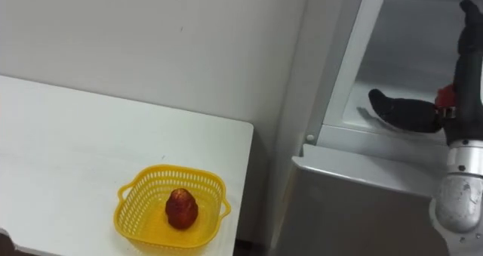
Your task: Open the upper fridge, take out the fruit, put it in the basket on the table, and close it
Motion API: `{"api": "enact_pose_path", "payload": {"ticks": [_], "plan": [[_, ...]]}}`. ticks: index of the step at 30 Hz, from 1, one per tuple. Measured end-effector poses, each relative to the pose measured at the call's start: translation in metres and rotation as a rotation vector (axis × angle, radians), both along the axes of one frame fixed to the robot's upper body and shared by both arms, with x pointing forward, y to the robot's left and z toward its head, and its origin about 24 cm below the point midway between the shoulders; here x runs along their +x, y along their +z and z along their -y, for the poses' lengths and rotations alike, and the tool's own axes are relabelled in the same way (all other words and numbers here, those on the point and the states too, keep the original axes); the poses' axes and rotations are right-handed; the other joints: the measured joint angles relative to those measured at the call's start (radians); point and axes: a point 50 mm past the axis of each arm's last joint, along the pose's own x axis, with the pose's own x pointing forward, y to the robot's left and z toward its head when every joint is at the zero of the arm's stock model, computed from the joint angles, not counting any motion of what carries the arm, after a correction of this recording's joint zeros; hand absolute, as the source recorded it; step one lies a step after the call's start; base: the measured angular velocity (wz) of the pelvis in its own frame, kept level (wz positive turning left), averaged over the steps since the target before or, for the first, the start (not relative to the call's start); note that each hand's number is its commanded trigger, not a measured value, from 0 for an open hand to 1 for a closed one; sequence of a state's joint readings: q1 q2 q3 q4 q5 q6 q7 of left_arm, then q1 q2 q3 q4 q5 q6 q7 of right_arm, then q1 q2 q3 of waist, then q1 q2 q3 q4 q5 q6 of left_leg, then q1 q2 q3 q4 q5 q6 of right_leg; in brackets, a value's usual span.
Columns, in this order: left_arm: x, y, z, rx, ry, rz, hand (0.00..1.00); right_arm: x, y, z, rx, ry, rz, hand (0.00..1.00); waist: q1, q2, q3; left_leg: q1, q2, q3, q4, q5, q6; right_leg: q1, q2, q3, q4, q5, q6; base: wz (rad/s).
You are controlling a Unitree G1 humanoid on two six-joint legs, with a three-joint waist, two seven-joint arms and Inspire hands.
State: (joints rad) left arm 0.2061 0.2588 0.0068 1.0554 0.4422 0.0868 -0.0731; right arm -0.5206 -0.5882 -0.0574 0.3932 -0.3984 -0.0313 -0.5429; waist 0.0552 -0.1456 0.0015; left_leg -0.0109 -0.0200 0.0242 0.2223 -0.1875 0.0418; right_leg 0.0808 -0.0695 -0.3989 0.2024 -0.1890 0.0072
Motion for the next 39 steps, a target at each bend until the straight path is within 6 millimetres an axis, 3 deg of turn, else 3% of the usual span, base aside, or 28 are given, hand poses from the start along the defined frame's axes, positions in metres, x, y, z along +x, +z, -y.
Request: {"api": "enact_pose_path", "payload": {"ticks": [4, 10, 15, 21, 32, 39], "plan": [[-0.006, 0.001, -0.004, 0.003, 0.021, -0.012, 0.00, -0.002, 0.000, 0.014, -0.033, -0.049, -0.033, 0.00, 0.004, -0.003, -0.0020, -0.007, 0.001, 0.000, -0.001, 0.000, -0.001, -0.004, 0.001, 0.003, 0.001, 0.000, 0.000, 0.01], [-0.006, 0.003, -0.010, 0.016, 0.017, -0.017, 0.00, -0.004, 0.003, 0.023, -0.070, -0.082, -0.044, 0.00, 0.001, -0.019, -0.0137, -0.015, 0.001, 0.003, 0.005, 0.002, -0.002, -0.013, 0.002, 0.010, 0.002, 0.000, 0.000, -0.01], [0.001, 0.004, -0.012, 0.013, 0.008, -0.003, 0.00, -0.003, -0.004, 0.025, -0.069, -0.095, -0.075, 0.00, 0.000, -0.018, -0.0130, -0.011, 0.002, 0.015, 0.003, 0.002, -0.002, -0.010, 0.002, 0.016, 0.002, 0.000, -0.001, -0.04], [0.001, 0.005, -0.012, 0.013, 0.006, 0.004, 0.00, -0.004, -0.003, 0.027, -0.100, -0.108, -0.080, 0.00, -0.014, -0.003, -0.0030, -0.015, 0.004, 0.016, 0.008, 0.001, -0.002, -0.015, 0.002, 0.017, 0.003, 0.001, -0.002, -0.01], [0.011, 0.007, -0.011, 0.025, -0.005, 0.047, 0.00, -0.007, 0.005, 0.032, -0.166, -0.145, -0.048, 0.00, -0.022, 0.002, -0.0080, -0.018, 0.006, 0.025, 0.010, 0.002, -0.002, -0.031, 0.003, 0.030, 0.010, 0.002, -0.003, -0.02], [0.010, 0.008, -0.011, 0.025, -0.007, 0.047, 0.00, -0.008, 0.006, 0.032, -0.182, -0.150, -0.049, 0.00, -0.023, 0.019, -0.0176, -0.016, 0.006, 0.025, 0.010, 0.002, -0.002, -0.030, 0.003, 0.027, 0.012, 0.002, -0.003, 0.00]]}}
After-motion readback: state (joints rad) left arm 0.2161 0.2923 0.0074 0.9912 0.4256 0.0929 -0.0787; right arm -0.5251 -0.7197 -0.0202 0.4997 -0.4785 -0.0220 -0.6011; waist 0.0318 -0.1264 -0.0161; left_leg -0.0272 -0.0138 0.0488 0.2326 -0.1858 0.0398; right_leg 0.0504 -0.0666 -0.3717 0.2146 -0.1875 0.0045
